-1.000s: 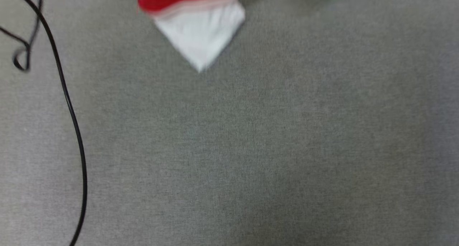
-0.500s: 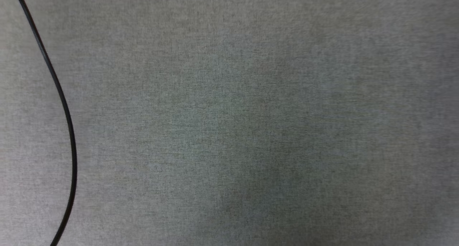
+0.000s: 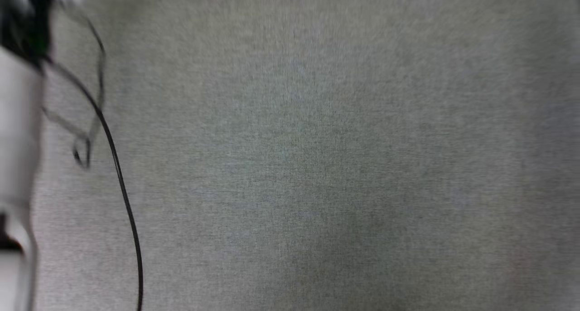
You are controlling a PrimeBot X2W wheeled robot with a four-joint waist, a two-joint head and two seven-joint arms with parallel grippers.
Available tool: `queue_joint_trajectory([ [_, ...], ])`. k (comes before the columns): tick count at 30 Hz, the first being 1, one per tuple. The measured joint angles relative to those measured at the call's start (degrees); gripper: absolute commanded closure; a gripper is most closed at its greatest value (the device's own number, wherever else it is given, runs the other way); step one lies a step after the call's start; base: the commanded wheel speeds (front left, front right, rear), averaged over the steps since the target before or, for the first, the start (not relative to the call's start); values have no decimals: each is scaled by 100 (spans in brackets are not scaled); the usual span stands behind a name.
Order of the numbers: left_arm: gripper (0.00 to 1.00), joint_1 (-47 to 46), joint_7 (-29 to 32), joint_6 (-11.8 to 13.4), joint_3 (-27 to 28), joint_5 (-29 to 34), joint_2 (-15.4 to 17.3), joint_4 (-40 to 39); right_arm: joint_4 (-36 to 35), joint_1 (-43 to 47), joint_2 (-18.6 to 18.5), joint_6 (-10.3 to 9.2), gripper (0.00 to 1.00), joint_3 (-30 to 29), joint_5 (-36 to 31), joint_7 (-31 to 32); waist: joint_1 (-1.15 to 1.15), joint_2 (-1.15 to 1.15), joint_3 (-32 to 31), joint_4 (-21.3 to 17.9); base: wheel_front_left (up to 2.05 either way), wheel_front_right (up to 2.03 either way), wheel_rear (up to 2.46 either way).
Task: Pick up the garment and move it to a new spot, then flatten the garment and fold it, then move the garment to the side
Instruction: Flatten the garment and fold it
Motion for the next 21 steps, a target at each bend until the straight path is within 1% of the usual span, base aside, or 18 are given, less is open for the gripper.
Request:
queue_joint_trajectory([
  [6,100,1746,-147,-90,-3,-435,-29,-136,-313,1736,-192,13,100,361,498,-235,-1,0,-671,3,0,0,0],
  [10,100,2797,-230,-99,115,-720,8,-341,-563,2738,-260,38,100,449,755,-338,-2,0,-1125,-4,0,0,0],
  [13,100,3528,-246,-115,124,-811,33,-517,-786,3437,-330,43,100,474,866,-344,-2,0,-1461,-11,0,0,0],
  [16,100,4149,-233,-44,175,-938,57,-778,-1071,4081,-393,47,100,426,909,-361,-3,0,-1782,-17,0,0,0],
  [21,100,5185,-131,258,278,-1179,123,-1394,-1619,5215,-386,51,100,110,950,-309,-3,0,-2285,-18,0,0,0],
])
